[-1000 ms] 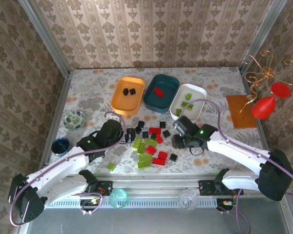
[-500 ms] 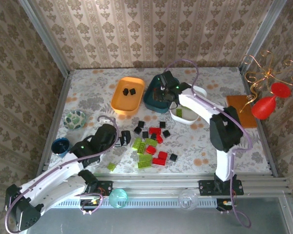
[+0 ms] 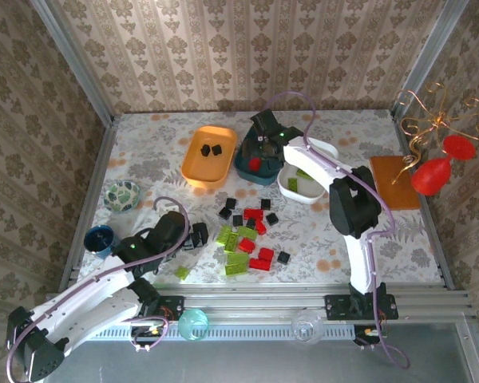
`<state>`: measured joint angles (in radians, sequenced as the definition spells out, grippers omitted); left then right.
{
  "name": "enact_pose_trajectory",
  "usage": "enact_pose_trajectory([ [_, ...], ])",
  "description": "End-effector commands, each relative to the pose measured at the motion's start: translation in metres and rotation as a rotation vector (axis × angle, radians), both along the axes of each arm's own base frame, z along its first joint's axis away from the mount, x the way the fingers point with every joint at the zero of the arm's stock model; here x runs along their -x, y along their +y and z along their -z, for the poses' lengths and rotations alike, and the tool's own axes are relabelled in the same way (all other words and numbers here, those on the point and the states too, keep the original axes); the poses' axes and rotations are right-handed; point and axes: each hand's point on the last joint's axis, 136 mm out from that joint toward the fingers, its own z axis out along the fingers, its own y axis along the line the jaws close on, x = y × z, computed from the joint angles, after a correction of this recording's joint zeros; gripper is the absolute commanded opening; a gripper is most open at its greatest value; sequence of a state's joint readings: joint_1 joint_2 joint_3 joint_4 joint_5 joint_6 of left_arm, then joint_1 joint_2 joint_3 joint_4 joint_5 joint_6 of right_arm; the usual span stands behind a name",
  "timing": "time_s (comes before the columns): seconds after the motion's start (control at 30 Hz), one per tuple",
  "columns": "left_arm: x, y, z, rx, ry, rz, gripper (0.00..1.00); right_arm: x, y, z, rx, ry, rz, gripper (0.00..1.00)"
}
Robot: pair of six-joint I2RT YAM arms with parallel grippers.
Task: Sort the legos into containers by color
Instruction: Place the lego in the container, then pick up the lego from the bottom-left of the table.
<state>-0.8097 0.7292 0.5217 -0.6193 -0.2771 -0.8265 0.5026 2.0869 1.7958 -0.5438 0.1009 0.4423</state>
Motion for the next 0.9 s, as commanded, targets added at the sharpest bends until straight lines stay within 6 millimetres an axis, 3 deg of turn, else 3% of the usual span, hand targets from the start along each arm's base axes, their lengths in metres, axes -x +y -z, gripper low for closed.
enact_pose_trajectory([
  [0.0,0.021,0.014,0.023,-0.03,0.119,-0.05,1.0,0.032,0.013,-0.034,0.02,-0.057,-0.095,0.72],
  [0.1,0.023,0.029,0.015,-0.059,0.1,-0.094,1.0,0.072,0.038,-0.033,0.008,-0.083,-0.225,0.74],
  [0.23,0.018,0.034,-0.012,-0.004,-0.005,-0.114,1.0,0.138,0.074,-0.027,-0.024,-0.096,-0.412,0.75],
  [0.47,0.008,0.066,-0.076,-0.012,-0.228,-0.184,1.0,0.26,0.146,-0.01,-0.066,-0.098,-0.781,0.79],
  [0.5,0.007,0.067,-0.085,-0.009,-0.253,-0.179,1.0,0.272,0.155,-0.006,-0.059,-0.095,-0.824,0.8],
  [0.53,0.005,0.066,-0.094,-0.009,-0.276,-0.169,1.0,0.286,0.165,-0.001,-0.044,-0.096,-0.874,0.92],
  [0.6,0.003,0.067,-0.11,-0.023,-0.305,-0.152,1.0,0.311,0.183,0.011,-0.012,-0.093,-0.963,0.92],
  [0.7,0.002,0.066,-0.126,-0.049,-0.321,-0.121,1.0,0.337,0.205,0.031,0.022,-0.079,-1.051,0.92],
  [0.87,0.004,0.062,-0.129,-0.042,-0.313,-0.086,1.0,0.343,0.231,0.054,0.022,-0.076,-1.072,0.92],
])
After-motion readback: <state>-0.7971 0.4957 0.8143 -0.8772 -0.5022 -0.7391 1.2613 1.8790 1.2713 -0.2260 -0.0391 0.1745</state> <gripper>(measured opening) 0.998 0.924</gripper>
